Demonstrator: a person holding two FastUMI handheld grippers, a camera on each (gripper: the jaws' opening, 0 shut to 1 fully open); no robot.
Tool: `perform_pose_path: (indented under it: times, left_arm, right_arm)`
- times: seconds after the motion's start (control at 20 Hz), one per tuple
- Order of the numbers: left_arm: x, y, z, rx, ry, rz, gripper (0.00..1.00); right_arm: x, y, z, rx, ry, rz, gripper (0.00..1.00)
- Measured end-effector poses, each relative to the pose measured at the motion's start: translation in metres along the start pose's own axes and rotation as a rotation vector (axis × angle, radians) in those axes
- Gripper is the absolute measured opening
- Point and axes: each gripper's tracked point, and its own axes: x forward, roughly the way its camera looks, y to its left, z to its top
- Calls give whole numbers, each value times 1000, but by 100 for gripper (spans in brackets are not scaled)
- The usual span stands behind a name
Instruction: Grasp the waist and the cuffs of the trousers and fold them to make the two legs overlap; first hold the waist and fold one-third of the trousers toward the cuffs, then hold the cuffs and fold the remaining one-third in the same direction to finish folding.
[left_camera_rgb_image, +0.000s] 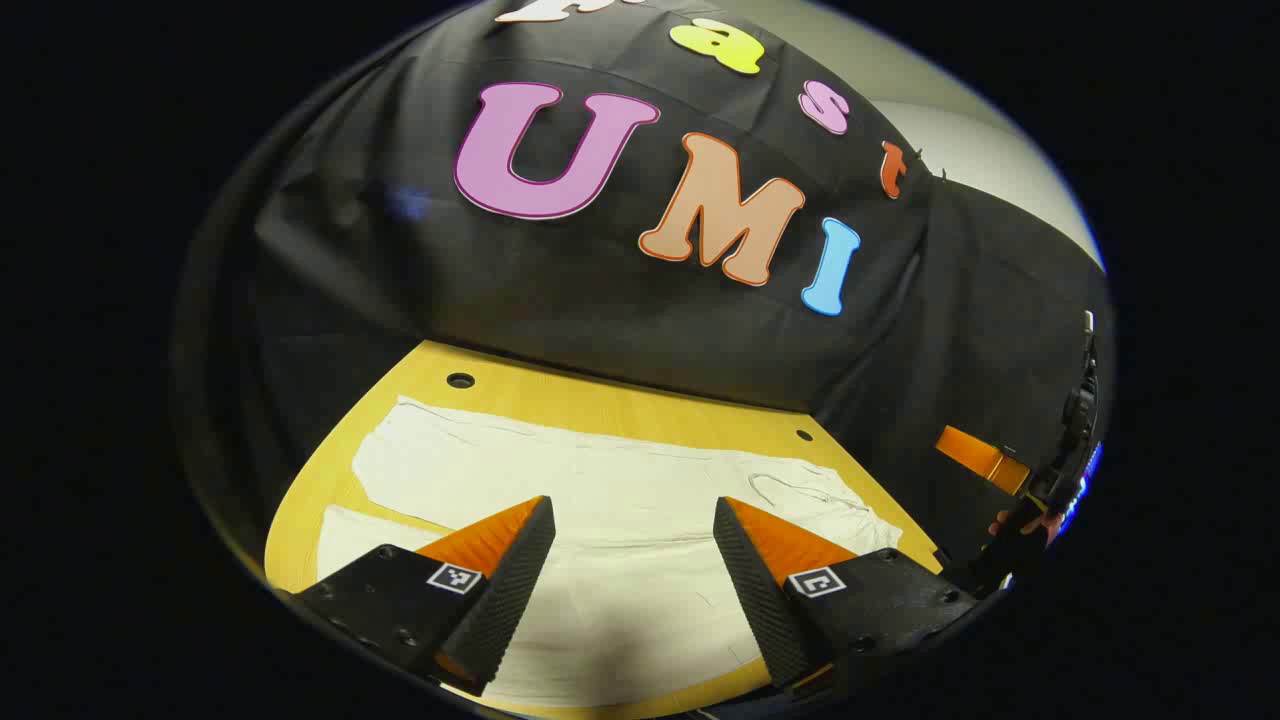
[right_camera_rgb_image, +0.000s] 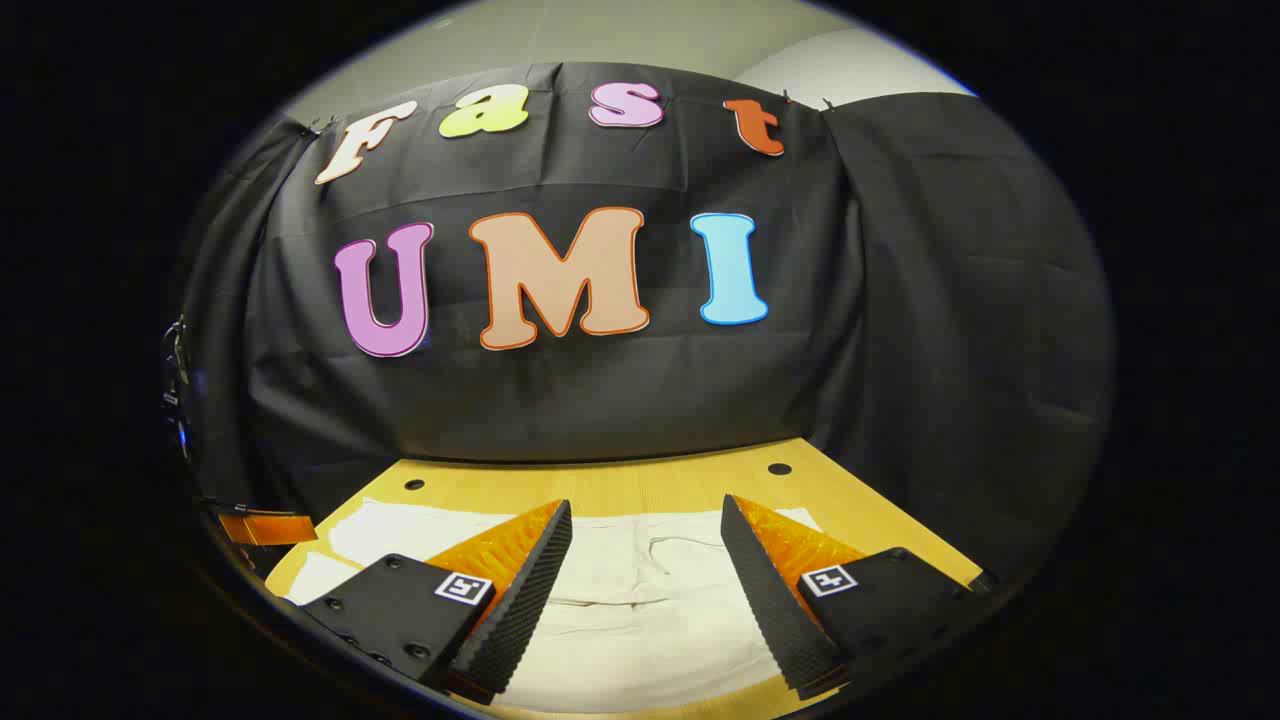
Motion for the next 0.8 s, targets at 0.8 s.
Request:
perform_pose_path:
  times: [0.8]
  left_arm:
    - [-32, 33, -56, 28, 116, 52, 95]
  right_arm:
    - [14, -3, -18, -37, 25, 73, 96]
